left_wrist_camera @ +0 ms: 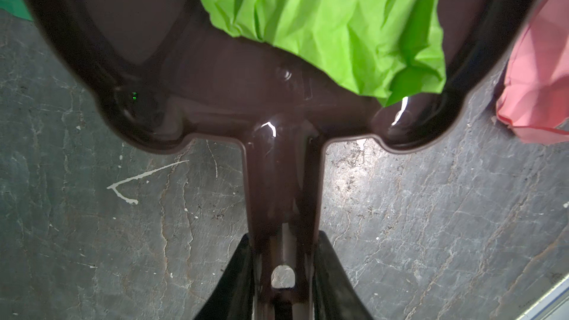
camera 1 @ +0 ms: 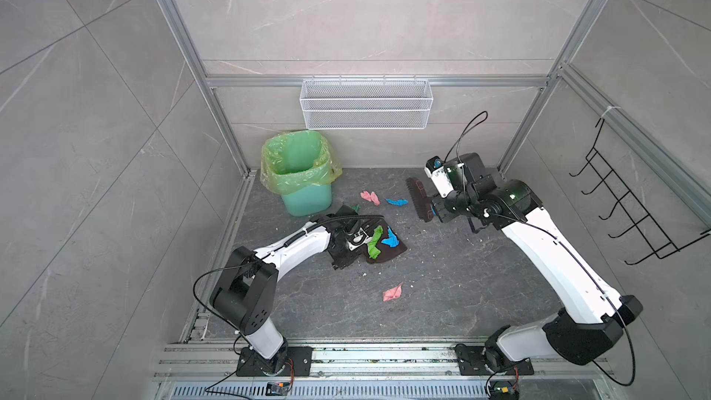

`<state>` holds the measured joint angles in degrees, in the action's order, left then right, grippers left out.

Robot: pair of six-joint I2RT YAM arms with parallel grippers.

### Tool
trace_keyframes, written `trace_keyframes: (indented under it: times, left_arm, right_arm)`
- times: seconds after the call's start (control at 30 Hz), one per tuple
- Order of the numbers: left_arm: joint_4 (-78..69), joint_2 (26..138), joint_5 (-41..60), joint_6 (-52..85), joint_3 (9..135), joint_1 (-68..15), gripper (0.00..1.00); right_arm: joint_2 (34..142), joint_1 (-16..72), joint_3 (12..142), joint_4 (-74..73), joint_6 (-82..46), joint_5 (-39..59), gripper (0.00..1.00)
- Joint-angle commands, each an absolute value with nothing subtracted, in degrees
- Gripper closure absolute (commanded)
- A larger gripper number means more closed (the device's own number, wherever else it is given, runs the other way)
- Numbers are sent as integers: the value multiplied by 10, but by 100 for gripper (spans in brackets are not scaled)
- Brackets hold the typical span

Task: Sweep away the paper scraps from the table
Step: 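Lift the dustpan with the left gripper while the right gripper raises the brush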

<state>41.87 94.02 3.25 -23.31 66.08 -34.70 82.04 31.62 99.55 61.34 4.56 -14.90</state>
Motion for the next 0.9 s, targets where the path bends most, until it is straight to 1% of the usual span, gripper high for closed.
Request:
trace_keyframes:
  times: [0.0,0.23,0.43,0.67,0.87]
  left_arm:
    - [431,895,63,-218,699,-331,100]
    - [501,870,67,-216,787,-306,100]
    - [561,866,57,-213,863,-285,100]
    - [631,878,36,-197,967,-250,100]
    - [723,901,33,-192,1061,-208,100]
  right_arm:
    - [807,297,972,573,25,-188,100]
    - [815,281,934,558,10,-165,100]
    - [820,281,927,554,4,-157,100]
    - [818,279,905,540,1,-146,100]
    - [816,279,889,529,3,-135,100]
